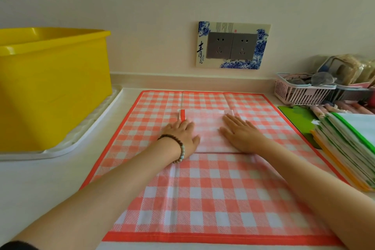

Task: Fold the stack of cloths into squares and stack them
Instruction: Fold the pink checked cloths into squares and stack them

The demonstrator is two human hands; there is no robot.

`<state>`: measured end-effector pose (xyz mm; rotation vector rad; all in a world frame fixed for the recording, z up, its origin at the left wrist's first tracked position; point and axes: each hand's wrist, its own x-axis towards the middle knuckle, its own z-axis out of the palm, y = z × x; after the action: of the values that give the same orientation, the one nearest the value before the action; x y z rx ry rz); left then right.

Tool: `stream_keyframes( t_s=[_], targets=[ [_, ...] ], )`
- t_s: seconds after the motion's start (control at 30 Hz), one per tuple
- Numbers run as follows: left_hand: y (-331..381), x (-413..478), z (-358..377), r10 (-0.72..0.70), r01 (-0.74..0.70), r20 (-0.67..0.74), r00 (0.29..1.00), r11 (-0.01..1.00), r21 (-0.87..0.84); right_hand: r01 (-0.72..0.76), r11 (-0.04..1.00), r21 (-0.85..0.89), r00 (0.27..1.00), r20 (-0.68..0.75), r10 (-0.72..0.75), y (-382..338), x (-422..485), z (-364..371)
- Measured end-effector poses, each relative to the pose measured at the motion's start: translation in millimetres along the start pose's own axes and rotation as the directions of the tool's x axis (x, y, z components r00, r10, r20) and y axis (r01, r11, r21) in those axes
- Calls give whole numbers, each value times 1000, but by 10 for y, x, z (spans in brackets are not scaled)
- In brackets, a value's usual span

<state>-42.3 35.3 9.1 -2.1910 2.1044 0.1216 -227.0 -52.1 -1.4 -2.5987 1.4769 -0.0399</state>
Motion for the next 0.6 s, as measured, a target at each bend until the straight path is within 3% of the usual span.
stream_keyframes(
  t_s=[0.1,0.23,0.37,0.6],
  targets=[
    [30,97,-114,-9,10,-38,999,999,32,-2,1000,13,1000,8,2,39,-13,-2],
    [-46,377,-159,-23,-1,-186,982,992,-129,-2,1000,18,1000,-12,3,11,-22,7],
    [-140,569,-56,-9,-18,-120,993,976,-216,0,1000,14,1000,-1,0,28,-16,13],
    [-169,634,47,-19,5,-62,998,978,-211,-10,1000,-1,1000,17,10,44,68,-15]
  ],
)
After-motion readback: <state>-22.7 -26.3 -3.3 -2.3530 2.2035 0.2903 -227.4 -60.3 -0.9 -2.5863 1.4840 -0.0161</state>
